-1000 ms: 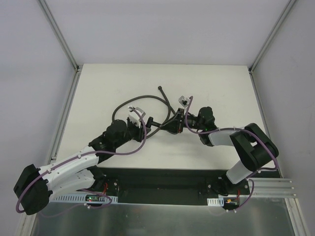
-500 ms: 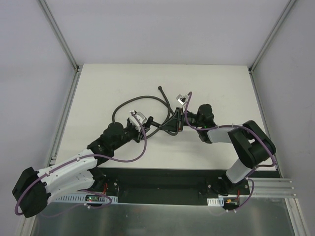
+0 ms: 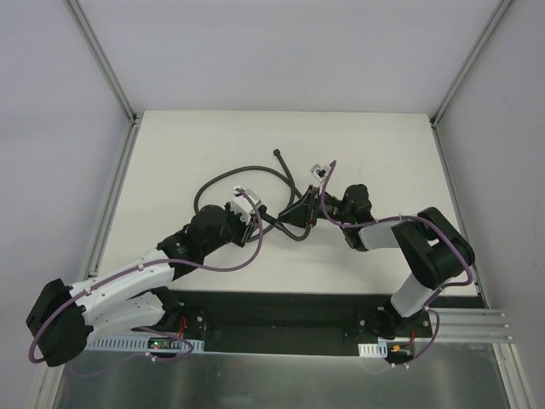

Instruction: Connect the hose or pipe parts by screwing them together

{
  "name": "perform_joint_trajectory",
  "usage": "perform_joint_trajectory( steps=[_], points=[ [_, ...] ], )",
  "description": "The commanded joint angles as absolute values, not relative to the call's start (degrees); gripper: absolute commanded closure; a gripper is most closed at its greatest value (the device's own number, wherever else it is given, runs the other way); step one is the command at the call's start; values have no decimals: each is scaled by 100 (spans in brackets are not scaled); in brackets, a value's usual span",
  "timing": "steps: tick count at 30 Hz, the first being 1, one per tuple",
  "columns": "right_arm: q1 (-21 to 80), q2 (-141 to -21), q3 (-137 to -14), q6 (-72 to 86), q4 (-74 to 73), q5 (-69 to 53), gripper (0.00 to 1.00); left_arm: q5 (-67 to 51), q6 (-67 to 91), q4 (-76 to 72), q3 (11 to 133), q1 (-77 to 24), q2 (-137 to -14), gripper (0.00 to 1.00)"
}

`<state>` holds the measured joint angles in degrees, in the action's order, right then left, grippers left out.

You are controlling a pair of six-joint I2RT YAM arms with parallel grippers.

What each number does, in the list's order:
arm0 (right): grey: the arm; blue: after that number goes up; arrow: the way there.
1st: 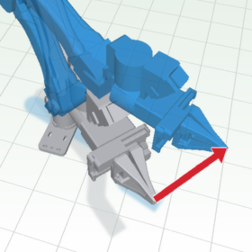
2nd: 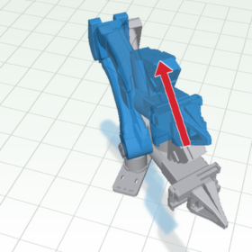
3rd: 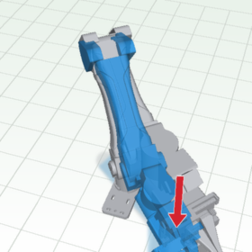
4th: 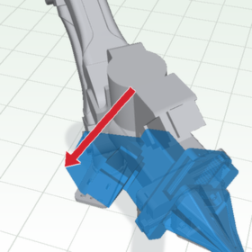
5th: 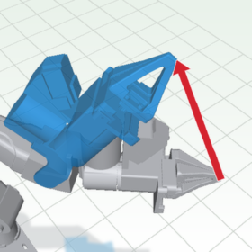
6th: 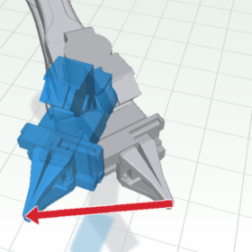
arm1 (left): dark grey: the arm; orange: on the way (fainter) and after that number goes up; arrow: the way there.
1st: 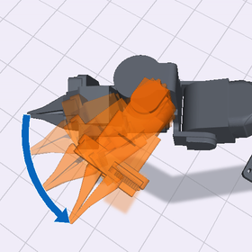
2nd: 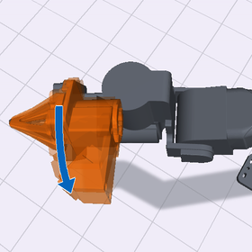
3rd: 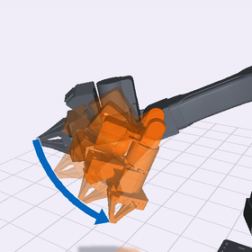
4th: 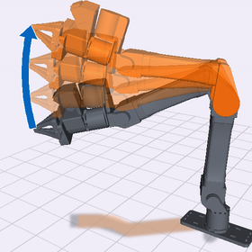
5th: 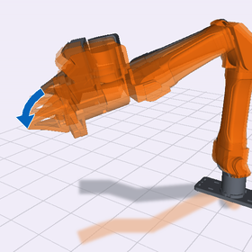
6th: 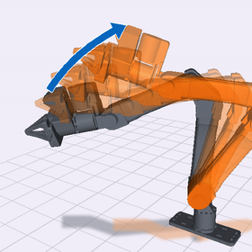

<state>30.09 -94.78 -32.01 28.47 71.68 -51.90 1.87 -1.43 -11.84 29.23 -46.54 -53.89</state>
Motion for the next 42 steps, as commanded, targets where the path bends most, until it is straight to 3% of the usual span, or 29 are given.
perform_joint_trajectory(
  steps=[1, 8, 11, 15, 21, 25, 28, 42],
  points=[
    [2997, -9633, -2971, 2742, 8728, -4790, 59, 693, -18, -634, 3409, -4650, -5572, 100],
    [3023, -9440, -2488, 2138, 8509, -4352, 42, 704, 553, 262, 3963, -4395, -6002, 100],
    [3295, -8800, -2207, 699, 7614, -3597, 34, 545, 860, 893, 4402, -4219, -6257, 100],
    [4417, -7763, -2057, -1859, 6347, -1519, 25, 177, 1308, 1634, 4912, -4105, -6512, 100],
    [5184, -7778, -1872, -3997, 7110, -521, 19, -122, 1836, 2678, 5563, -3990, -6864, 100],
    [5458, -7919, -2048, -4736, 6918, -176, 18, -141, 1986, 3067, 5897, -3981, -6978, 100],
    [5590, -7998, -2171, -5036, 6707, -132, 24, -149, 2048, 3251, 6029, -3964, -7022, 100],
    [5933, -8411, -2505, -4755, 6487, -264, 34, -387, 2250, 3419, 6258, -3929, -7189, 100]
  ],
)
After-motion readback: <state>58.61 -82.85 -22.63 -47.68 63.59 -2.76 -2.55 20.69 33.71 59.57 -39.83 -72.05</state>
